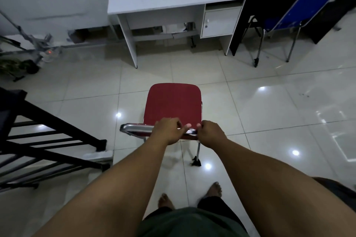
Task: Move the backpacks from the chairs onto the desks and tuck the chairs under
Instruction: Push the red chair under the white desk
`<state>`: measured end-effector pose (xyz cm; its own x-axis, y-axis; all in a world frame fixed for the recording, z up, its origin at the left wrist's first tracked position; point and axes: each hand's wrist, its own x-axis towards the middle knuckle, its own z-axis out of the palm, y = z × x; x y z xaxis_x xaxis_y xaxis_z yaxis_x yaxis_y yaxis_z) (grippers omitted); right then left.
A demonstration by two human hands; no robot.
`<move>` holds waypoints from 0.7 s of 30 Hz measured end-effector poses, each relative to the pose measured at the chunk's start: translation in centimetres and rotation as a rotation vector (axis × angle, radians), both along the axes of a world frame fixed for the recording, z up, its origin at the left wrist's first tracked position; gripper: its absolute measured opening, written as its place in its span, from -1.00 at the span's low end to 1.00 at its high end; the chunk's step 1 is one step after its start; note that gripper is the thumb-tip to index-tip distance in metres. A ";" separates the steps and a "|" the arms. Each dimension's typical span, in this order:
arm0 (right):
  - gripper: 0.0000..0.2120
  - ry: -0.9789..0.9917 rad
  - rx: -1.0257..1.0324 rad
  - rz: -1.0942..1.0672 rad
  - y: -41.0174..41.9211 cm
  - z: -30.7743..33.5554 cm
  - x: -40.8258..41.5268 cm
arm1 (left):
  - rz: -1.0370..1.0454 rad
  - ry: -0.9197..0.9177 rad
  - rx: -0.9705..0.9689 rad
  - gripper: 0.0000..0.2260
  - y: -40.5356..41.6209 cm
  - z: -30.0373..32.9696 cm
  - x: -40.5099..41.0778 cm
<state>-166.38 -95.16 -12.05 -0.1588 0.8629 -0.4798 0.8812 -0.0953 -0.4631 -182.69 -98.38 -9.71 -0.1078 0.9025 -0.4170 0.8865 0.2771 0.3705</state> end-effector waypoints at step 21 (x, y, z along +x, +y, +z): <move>-0.72 -0.261 0.188 0.439 -0.6 0.5 -5.8 | -0.063 0.386 -0.059 -0.78 -1.5 -0.3 -8.4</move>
